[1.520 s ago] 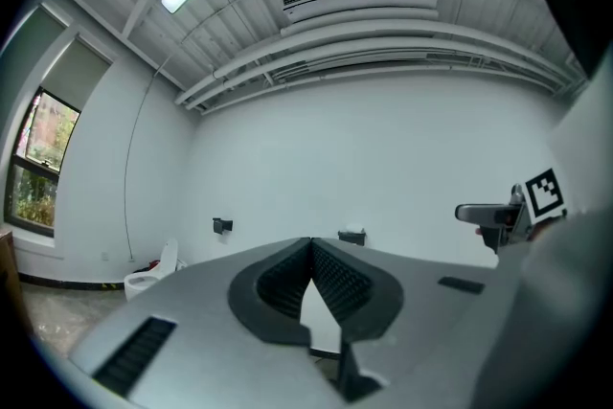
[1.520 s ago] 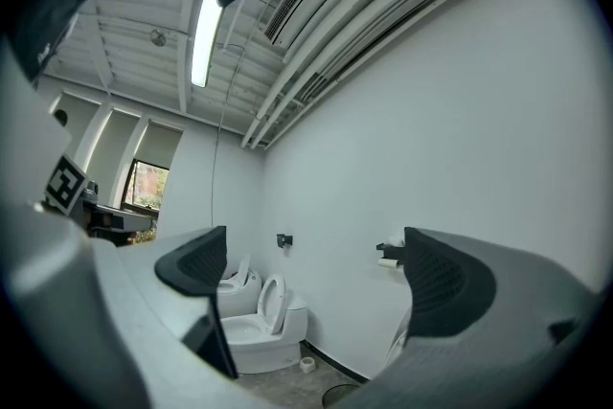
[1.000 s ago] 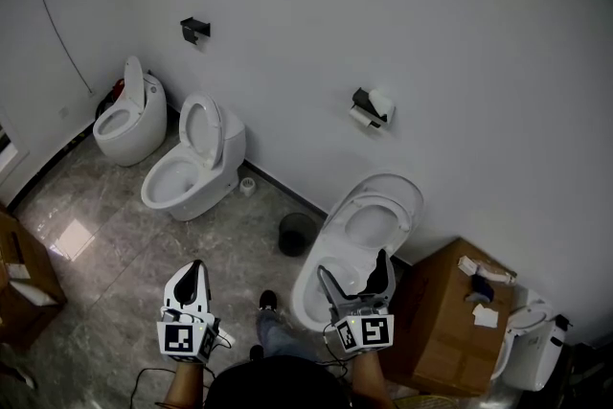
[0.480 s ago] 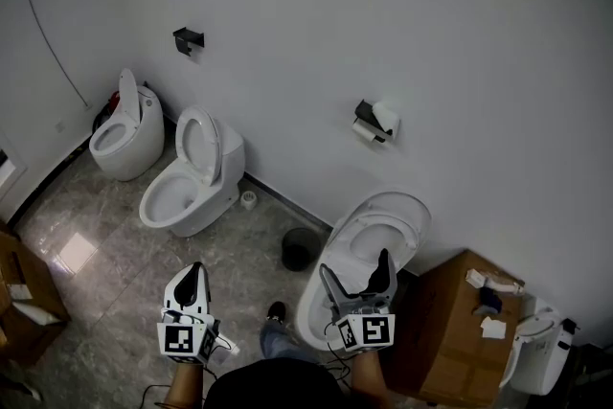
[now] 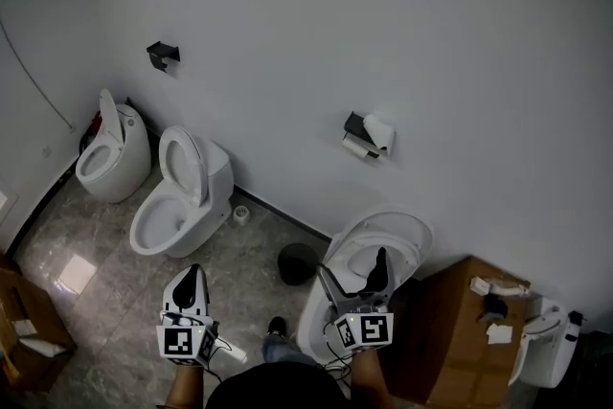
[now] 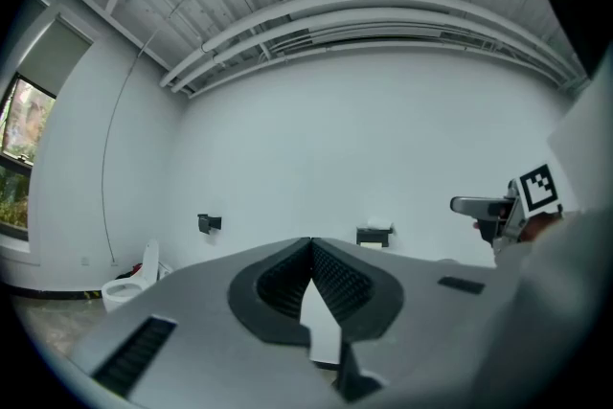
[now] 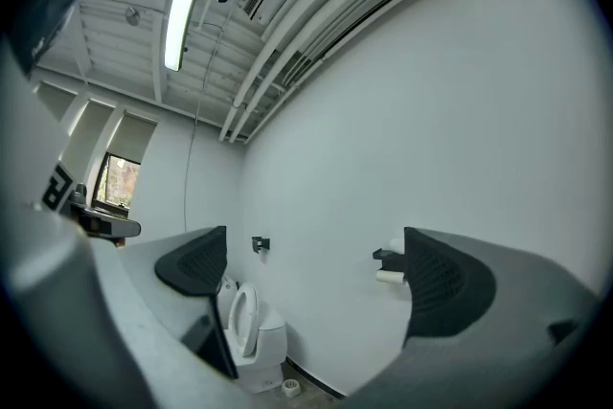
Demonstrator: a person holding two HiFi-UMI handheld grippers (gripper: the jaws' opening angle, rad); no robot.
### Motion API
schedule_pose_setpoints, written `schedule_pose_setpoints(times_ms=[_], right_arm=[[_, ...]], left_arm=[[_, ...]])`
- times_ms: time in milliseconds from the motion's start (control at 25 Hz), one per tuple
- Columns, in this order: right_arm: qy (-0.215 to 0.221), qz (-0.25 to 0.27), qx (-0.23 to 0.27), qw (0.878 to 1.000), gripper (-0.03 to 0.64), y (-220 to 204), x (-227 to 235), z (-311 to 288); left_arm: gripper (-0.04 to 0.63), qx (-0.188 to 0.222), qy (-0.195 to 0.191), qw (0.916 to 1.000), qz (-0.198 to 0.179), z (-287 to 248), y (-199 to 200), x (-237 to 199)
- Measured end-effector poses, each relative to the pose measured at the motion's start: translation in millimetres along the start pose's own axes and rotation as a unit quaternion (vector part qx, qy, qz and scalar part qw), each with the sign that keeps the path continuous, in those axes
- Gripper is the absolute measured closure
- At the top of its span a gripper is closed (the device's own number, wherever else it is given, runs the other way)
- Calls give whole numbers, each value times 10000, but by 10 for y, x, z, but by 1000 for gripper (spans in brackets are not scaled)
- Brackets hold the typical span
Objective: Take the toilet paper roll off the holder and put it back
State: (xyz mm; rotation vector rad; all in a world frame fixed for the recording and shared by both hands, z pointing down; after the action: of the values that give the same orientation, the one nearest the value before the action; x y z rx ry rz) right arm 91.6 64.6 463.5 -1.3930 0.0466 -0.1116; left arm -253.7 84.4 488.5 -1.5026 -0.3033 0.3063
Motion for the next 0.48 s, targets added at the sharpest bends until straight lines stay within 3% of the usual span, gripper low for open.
schedule_pose_setpoints(times_ms=[480], right_arm=[[-389,-44,-107,9992,61,-189,557,-791]], left_arm=[[592,-69,-544,9985,-76,-1352,26,61]])
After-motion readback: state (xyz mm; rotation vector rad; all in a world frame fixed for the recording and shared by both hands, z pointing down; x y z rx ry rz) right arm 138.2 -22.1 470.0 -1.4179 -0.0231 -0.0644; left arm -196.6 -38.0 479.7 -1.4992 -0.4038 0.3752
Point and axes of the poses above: the fingertips, and each gripper's own axes: z backward along the fingers, x to its right, y out of its top, the point moved 7 cm from there along z, backward along the fingers, and after that the axes turned 9 degrees about -y, right-handed, at the moved point
